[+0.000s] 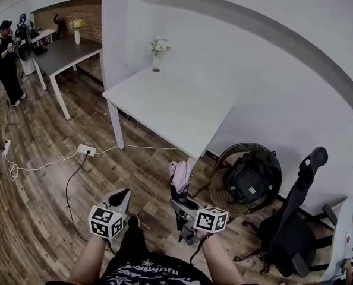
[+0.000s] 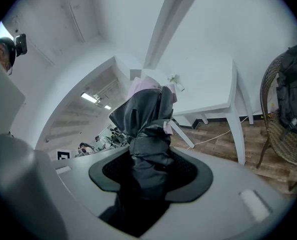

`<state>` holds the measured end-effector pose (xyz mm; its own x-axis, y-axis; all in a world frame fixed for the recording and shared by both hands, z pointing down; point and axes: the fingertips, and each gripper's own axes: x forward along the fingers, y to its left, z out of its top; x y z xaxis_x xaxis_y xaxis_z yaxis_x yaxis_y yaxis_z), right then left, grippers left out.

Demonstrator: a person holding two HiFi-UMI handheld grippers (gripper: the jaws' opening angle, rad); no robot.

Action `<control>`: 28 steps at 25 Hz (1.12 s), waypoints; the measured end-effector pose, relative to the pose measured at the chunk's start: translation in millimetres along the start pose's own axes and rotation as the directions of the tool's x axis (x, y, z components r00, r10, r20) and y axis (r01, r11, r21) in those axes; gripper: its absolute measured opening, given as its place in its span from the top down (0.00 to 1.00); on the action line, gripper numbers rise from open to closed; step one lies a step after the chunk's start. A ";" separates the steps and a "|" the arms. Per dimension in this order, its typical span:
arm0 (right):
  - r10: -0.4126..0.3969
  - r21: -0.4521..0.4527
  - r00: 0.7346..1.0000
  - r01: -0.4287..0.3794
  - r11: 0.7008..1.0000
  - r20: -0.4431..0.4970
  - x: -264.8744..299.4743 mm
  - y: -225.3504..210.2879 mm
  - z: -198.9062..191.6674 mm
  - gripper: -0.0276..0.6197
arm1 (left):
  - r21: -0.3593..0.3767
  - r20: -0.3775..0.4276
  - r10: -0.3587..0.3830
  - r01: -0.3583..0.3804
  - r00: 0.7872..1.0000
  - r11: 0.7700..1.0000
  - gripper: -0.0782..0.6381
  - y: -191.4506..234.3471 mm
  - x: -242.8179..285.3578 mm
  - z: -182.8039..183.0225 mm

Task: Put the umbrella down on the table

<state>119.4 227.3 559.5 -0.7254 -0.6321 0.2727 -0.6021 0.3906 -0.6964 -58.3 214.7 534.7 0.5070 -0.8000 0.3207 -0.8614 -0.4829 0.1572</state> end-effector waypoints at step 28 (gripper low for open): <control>-0.107 -0.018 0.993 0.108 0.994 0.052 230.1 -34.8 158.8 0.59 | 0.003 0.035 -0.109 0.109 0.993 0.994 0.89 222.9 167.7 112.9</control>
<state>26.4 -38.0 541.1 -0.6387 -0.7041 0.3103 -0.6826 0.3323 -0.6509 -162.1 -67.3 518.1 0.5989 -0.7543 0.2689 -0.8007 -0.5687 0.1882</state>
